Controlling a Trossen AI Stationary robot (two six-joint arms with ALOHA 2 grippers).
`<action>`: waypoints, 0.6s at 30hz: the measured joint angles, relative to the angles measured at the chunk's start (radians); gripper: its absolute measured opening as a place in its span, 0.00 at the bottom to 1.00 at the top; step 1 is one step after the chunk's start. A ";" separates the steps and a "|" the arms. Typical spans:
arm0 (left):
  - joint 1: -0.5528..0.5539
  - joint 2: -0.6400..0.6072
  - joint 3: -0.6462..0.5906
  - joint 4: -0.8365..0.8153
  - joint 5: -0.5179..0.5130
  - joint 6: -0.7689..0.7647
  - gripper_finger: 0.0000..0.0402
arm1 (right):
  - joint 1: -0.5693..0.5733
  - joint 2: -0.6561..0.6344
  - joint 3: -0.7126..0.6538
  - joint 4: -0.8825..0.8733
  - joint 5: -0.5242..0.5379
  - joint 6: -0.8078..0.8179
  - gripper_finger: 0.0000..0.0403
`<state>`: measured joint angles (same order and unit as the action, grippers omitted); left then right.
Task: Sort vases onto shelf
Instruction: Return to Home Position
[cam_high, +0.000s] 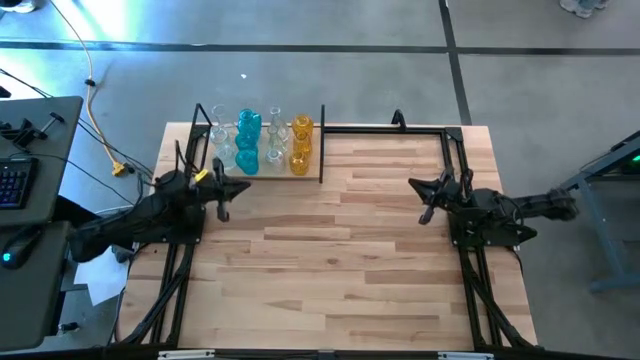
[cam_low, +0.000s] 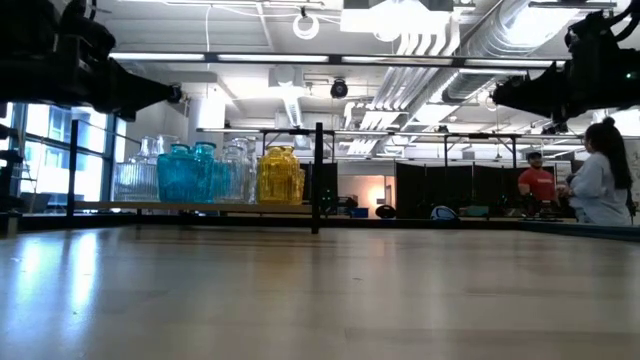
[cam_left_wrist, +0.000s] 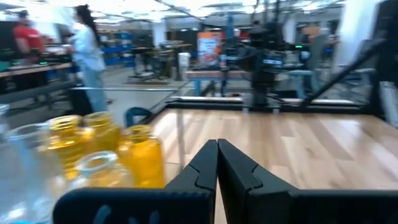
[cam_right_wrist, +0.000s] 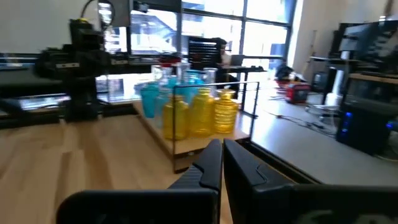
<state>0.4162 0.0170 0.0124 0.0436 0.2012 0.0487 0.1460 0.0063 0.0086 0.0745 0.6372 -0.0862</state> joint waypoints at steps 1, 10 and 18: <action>0.022 0.000 0.000 0.000 0.000 -0.003 0.00 | -0.010 0.002 0.000 -0.001 0.002 0.001 0.00; 0.130 0.079 0.000 0.003 -0.001 -0.038 0.00 | -0.114 0.100 0.000 -0.003 0.026 0.054 0.00; 0.141 0.141 0.000 -0.031 -0.211 -0.053 0.00 | -0.160 0.194 0.000 -0.004 0.092 0.181 0.00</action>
<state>0.5568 0.1584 0.0124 0.0124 -0.0097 -0.0039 -0.0135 0.2008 0.0086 0.0704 0.7288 0.0951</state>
